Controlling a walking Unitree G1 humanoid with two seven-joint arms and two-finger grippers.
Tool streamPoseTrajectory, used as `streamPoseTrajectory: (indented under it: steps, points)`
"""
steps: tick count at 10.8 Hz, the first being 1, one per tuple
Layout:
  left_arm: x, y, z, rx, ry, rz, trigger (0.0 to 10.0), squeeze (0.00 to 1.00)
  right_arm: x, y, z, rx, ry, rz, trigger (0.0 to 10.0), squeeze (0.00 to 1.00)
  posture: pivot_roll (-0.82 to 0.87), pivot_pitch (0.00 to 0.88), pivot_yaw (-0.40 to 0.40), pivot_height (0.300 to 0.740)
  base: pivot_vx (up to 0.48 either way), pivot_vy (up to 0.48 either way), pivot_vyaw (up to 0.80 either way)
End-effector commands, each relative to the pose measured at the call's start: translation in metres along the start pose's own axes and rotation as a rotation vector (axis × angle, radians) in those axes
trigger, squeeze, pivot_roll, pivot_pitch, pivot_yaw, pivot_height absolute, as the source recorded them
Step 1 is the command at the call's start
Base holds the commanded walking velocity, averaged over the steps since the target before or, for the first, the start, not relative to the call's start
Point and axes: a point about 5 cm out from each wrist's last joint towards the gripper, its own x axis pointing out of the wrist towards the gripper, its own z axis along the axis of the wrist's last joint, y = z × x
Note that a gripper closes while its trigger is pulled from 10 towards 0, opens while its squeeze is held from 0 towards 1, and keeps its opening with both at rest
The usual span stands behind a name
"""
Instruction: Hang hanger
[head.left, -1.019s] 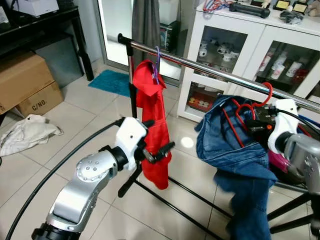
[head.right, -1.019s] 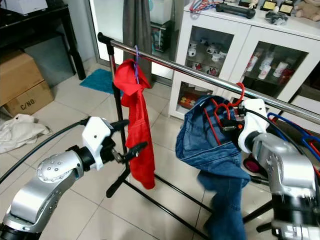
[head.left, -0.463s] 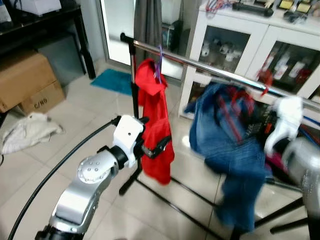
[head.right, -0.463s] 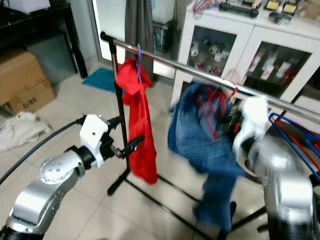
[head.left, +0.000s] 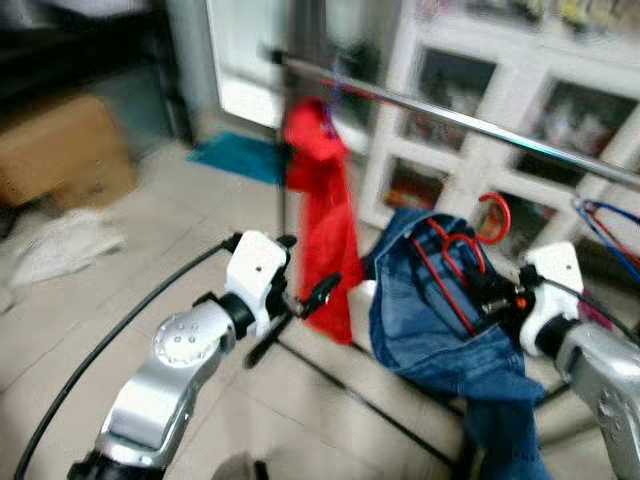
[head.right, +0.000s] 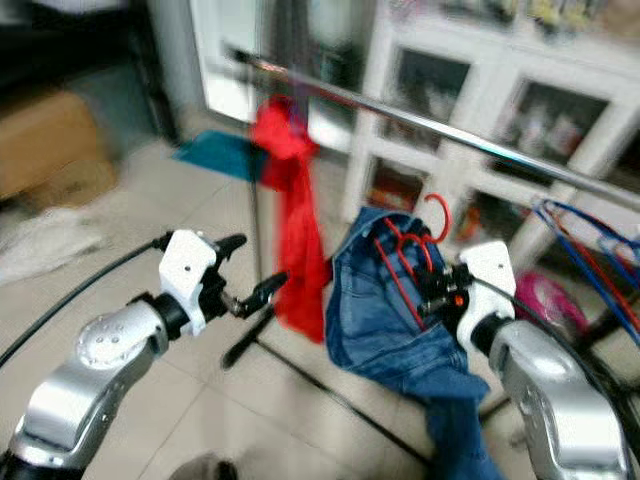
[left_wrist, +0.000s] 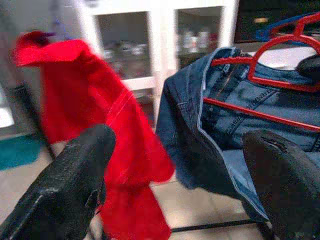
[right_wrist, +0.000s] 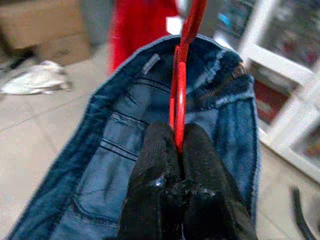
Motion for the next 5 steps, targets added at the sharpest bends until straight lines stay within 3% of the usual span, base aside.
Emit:
streamPoseTrajectory:
  steps: [1,2,3,5]
  points:
    - [0.006,-0.001,-0.002,0.035,0.021,-0.022,10.0,0.0,-0.002,0.005,0.009,-0.003,-0.062,0.018,0.0,0.0,0.01,0.0,-0.033,0.74,0.0,0.0,0.0]
    - [0.015,0.006,-0.003,0.076,0.028,-0.011,10.0,0.32,-0.003,0.012,0.009,0.006,-0.07,0.067,0.0,0.0,0.0,0.0,-0.031,0.74,0.0,0.0,0.0]
    - [0.03,0.013,0.002,0.094,0.0,-0.019,10.0,1.0,-0.005,0.021,0.009,0.014,-0.081,0.133,0.0,0.0,0.0,0.0,-0.039,0.74,0.0,0.0,0.0]
    - [0.043,0.018,0.011,0.097,-0.039,-0.029,10.0,1.0,-0.007,0.026,0.014,0.014,-0.102,0.177,0.0,0.0,-0.02,0.0,-0.03,0.74,0.0,0.0,0.0]
